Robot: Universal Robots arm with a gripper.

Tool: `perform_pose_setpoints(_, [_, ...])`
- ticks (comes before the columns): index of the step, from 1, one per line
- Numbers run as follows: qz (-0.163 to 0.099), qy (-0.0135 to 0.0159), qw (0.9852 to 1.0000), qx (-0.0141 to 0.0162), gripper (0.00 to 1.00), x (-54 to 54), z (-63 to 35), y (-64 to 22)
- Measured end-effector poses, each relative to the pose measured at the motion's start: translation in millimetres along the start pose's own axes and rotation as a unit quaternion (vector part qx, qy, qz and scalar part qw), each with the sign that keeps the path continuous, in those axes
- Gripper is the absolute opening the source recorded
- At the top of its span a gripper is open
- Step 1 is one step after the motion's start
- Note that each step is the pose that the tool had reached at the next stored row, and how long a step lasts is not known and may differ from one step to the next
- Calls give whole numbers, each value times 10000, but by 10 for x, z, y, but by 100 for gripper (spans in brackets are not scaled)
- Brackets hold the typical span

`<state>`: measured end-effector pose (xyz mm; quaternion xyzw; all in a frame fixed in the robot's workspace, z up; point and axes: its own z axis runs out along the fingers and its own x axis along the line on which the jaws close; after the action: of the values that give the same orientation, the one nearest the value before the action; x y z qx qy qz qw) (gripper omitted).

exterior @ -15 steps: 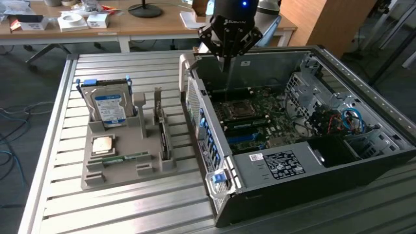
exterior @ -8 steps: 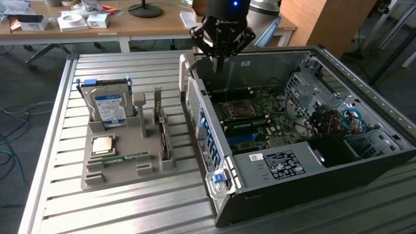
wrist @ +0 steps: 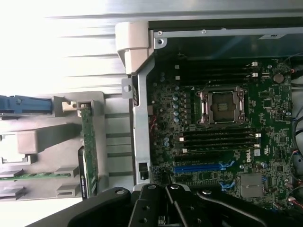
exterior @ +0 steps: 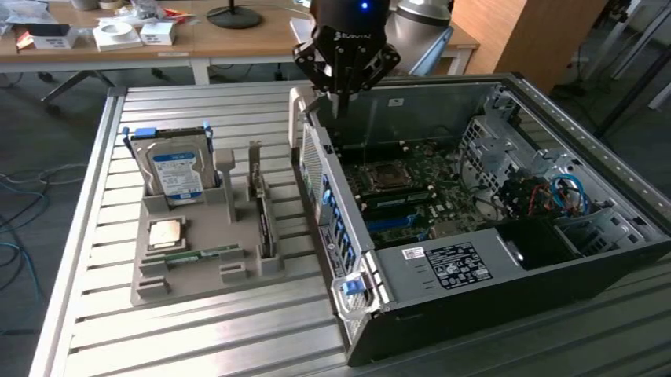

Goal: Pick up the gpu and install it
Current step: 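Reach for the gpu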

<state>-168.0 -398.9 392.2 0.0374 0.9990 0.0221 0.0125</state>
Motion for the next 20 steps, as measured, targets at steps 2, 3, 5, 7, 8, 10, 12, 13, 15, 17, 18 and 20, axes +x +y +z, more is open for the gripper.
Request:
perform_pose_setpoints(2, [0,0,10000,1,11,29,0,-2])
perform_pose_setpoints(3, [0,0,10000,0,11,44,0,-3])
perform_pose_setpoints(5, [0,0,10000,0,11,74,1,-6])
perform_pose_setpoints(7, [0,0,10000,0,11,102,1,-8])
perform_pose_setpoints(8, [0,0,10000,0,11,115,1,-9])
perform_pose_setpoints(10, [0,0,10000,0,11,141,2,-11])
perform_pose_setpoints(12, [0,0,10000,0,11,167,2,-13])
perform_pose_setpoints(13, [0,0,10000,0,11,180,2,-14])
perform_pose_setpoints(15, [0,0,10000,0,11,204,2,-16])
perform_pose_setpoints(17, [0,0,10000,0,11,231,2,-17])
perform_pose_setpoints(18, [0,0,10000,0,11,244,3,-19])
perform_pose_setpoints(20, [0,0,10000,0,11,273,3,-21])
